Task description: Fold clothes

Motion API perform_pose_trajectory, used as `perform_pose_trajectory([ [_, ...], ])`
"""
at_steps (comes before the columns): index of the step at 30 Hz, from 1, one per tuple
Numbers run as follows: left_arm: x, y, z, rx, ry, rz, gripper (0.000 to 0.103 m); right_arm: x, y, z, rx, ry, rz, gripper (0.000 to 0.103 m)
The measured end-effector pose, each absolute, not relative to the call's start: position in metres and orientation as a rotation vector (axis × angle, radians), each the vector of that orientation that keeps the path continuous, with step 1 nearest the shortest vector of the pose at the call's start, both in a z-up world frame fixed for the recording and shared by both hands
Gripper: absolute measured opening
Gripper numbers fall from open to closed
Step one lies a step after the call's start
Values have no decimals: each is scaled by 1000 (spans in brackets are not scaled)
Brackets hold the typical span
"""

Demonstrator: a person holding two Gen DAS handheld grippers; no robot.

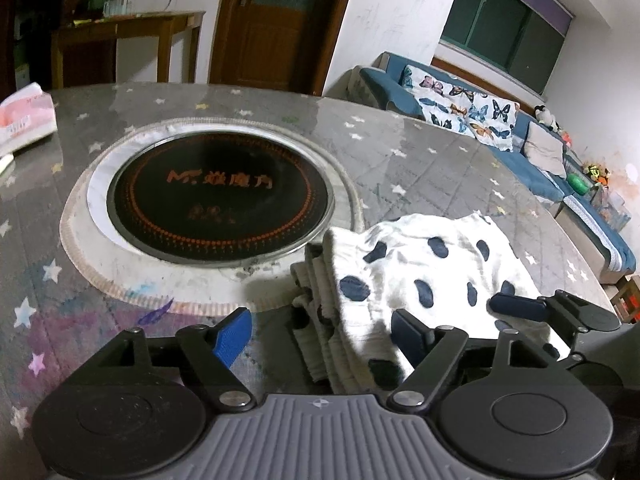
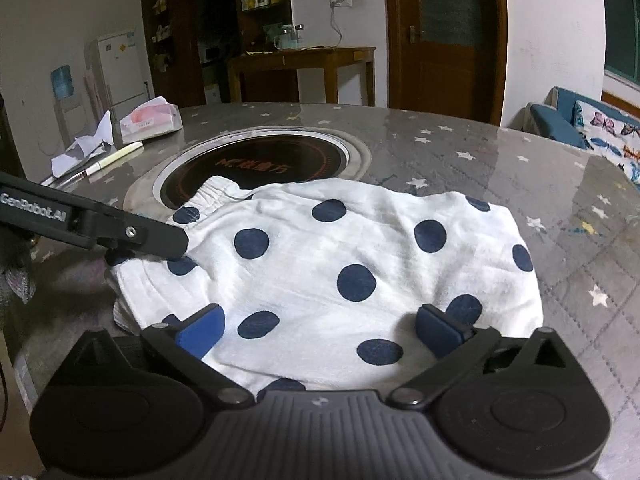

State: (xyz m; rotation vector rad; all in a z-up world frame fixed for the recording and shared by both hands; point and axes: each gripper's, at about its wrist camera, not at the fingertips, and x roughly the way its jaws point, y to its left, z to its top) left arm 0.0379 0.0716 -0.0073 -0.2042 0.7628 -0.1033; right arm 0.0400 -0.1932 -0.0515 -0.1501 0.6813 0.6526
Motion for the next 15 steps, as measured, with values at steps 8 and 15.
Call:
perform_pose_trajectory([
  [8,37,70,0,-201,733,-100,81,47,-201,-37,-143,679,638,103],
  [15,38,71,-3,-199,735,-86,81,57,-211,-19,-139,667,600,103],
])
